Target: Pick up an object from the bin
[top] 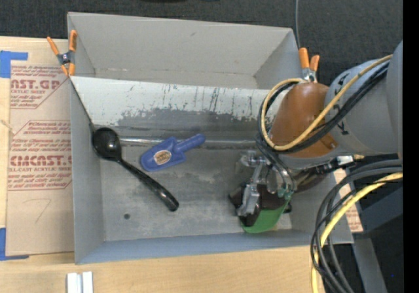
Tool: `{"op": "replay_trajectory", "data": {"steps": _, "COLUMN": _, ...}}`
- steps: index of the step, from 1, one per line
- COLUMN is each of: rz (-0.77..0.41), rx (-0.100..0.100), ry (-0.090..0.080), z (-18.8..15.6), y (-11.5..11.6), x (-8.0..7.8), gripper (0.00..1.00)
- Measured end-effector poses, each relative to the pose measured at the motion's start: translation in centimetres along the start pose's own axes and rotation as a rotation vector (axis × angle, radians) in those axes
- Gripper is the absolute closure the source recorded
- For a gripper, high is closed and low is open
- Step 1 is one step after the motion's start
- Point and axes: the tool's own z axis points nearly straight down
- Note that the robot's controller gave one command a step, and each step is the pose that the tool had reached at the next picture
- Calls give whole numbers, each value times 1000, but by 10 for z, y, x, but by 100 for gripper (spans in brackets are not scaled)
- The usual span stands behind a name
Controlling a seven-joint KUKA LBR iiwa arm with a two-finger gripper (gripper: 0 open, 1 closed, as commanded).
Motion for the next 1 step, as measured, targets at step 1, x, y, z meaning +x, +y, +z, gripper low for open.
{"op": "replay_trajectory", "data": {"steps": 1, "rz": 0, "rx": 0, "ry": -1, "z": 0, "y": 0, "x": 0, "gripper": 100}}
